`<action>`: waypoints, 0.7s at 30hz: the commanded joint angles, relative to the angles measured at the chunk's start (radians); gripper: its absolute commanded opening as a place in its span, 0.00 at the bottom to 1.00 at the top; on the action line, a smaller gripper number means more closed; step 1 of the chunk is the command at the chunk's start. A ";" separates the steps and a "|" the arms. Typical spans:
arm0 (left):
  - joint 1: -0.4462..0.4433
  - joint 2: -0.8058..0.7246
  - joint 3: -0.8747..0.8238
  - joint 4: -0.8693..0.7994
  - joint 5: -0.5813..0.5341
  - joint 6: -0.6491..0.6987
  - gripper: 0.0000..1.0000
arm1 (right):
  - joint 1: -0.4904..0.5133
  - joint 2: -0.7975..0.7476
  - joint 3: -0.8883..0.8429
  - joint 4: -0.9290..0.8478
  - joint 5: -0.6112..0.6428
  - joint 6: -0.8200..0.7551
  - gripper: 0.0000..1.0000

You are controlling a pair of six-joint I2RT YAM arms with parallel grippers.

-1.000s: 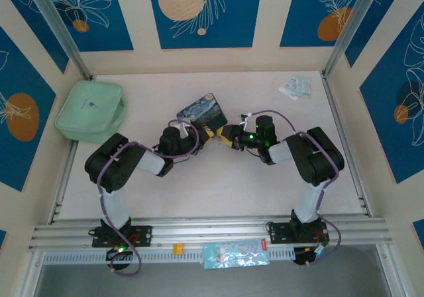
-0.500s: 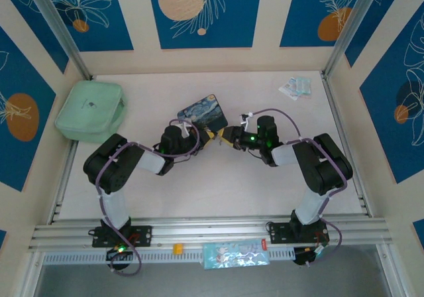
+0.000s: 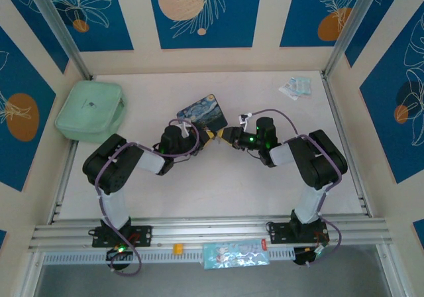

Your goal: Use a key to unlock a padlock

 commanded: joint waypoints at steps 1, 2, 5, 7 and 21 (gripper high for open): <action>-0.005 -0.052 0.002 0.078 0.021 -0.029 0.00 | 0.001 0.004 -0.025 -0.017 0.032 -0.017 0.38; -0.006 -0.054 0.002 0.078 0.021 -0.028 0.00 | 0.000 -0.001 -0.027 -0.020 0.034 -0.020 0.38; -0.006 -0.055 0.001 0.075 0.021 -0.028 0.00 | -0.001 -0.014 -0.031 -0.039 0.040 -0.030 0.38; -0.006 -0.060 -0.001 0.072 0.020 -0.026 0.00 | -0.002 -0.022 -0.036 -0.039 0.047 -0.032 0.38; -0.010 -0.075 -0.002 0.050 0.017 -0.013 0.00 | 0.022 0.008 -0.029 0.054 0.039 0.020 0.25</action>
